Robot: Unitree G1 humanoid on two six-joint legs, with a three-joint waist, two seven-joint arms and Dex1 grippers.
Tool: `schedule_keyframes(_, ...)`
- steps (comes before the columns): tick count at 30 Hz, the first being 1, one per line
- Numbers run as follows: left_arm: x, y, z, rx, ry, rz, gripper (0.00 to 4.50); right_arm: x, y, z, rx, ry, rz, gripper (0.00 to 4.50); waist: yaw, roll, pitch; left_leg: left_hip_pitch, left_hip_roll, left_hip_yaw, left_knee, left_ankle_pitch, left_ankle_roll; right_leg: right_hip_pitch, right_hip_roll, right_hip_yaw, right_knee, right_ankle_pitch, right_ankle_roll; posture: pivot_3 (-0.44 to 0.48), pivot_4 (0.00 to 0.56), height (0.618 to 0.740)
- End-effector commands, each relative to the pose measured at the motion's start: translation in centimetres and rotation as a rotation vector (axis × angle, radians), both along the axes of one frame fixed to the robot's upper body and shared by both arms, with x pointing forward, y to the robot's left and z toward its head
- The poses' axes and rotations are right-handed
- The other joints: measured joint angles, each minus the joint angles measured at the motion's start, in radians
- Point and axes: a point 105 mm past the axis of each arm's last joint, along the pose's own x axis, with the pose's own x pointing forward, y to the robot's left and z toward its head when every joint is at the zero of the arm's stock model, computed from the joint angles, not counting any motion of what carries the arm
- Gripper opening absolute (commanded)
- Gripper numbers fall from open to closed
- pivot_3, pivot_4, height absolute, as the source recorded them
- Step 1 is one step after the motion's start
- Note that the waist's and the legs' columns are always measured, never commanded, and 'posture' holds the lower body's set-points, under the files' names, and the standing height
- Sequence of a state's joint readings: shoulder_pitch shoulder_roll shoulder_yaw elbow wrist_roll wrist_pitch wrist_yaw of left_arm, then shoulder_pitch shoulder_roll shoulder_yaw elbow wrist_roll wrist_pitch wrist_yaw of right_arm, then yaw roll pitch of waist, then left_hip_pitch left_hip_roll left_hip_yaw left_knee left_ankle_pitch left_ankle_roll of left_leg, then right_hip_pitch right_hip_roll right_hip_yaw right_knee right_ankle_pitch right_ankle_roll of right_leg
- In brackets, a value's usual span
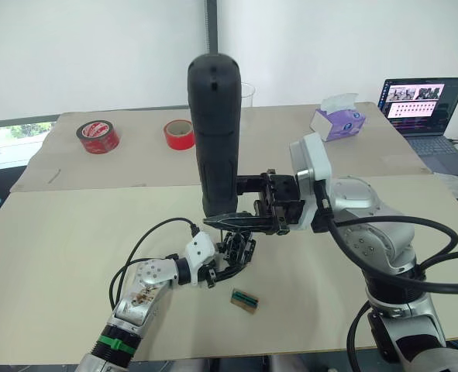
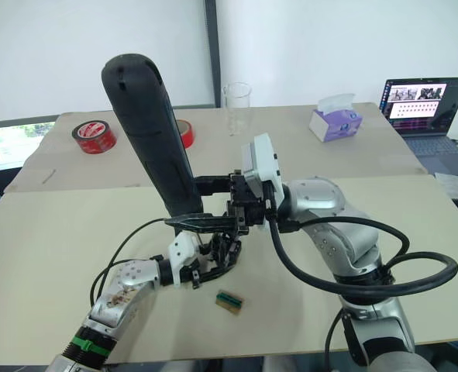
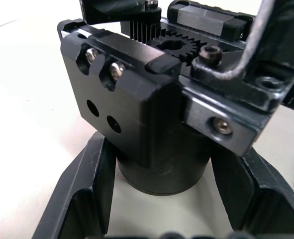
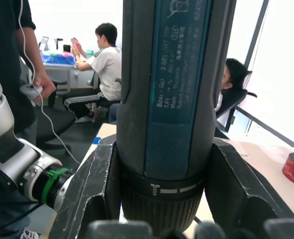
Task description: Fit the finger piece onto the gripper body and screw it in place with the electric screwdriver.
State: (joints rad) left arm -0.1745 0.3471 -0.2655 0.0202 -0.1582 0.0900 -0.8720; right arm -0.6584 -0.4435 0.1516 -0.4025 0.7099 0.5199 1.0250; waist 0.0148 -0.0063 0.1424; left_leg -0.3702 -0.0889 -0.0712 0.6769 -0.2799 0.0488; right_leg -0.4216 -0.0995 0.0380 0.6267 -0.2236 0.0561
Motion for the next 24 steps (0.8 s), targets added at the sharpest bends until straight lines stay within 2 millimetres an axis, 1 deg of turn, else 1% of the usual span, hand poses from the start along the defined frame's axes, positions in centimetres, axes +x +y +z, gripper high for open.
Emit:
schedule_keyframes(1,-0.8,0.5,-3.2,0.068,0.110,0.012,2.29,-0.7,-0.1,0.7,0.029,-0.067,0.022,1.92,0.000,0.000,0.000,0.000,0.000,0.000,0.000,0.000,0.000,0.000,0.000,0.000,0.000,0.000,0.000,0.000,0.150,0.740)
schedule_keyframes(15,-1.0,0.8,-3.7,0.070,0.116,0.012,2.29,-0.6,0.0,-0.7,0.002,-0.060,0.031,1.92,-0.001,0.000,0.000,0.000,0.000,0.000,0.000,0.000,0.000,0.000,0.000,0.000,0.000,0.000,0.000,0.000,0.150,0.740)
schedule_keyframes(24,-1.0,0.5,-3.3,0.066,0.118,0.008,2.29,-0.3,0.1,-0.8,0.014,-0.065,0.020,1.92,-0.001,0.000,0.000,0.000,0.000,0.000,0.000,0.000,0.000,0.000,0.000,0.000,0.000,0.000,0.000,0.000,0.150,0.740)
